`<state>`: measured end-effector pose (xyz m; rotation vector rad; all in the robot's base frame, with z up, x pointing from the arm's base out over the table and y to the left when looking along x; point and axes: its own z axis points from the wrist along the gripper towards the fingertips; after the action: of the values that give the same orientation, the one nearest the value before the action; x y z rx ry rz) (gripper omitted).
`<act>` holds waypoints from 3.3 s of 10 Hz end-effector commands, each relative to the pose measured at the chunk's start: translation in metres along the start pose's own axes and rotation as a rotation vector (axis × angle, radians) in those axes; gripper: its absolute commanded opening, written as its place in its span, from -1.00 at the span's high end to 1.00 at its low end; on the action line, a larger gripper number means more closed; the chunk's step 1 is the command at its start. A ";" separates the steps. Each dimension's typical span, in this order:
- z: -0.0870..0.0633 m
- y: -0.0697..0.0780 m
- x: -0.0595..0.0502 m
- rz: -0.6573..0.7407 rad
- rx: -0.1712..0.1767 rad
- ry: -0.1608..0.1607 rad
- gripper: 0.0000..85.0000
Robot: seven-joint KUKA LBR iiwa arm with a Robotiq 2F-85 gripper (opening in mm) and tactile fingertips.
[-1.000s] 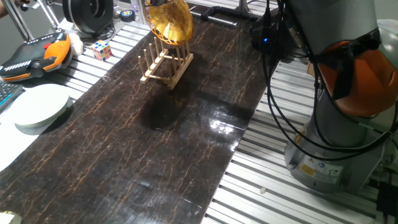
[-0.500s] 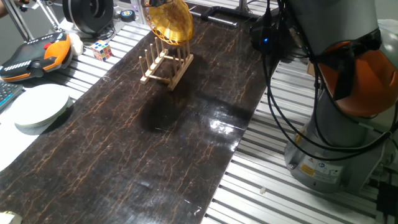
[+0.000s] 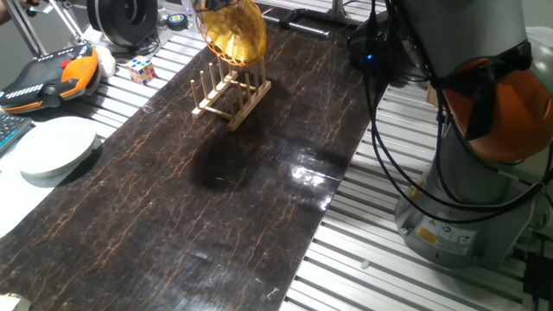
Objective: Put the dish on the dish rack
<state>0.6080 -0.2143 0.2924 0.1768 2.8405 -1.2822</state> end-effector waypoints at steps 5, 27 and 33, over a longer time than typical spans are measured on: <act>0.000 0.000 0.001 0.001 0.019 -0.009 0.95; 0.014 0.045 0.013 0.076 -0.005 -0.048 0.51; 0.008 0.041 0.016 0.083 -0.054 -0.041 0.33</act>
<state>0.5968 -0.1920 0.2550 0.2617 2.7987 -1.1772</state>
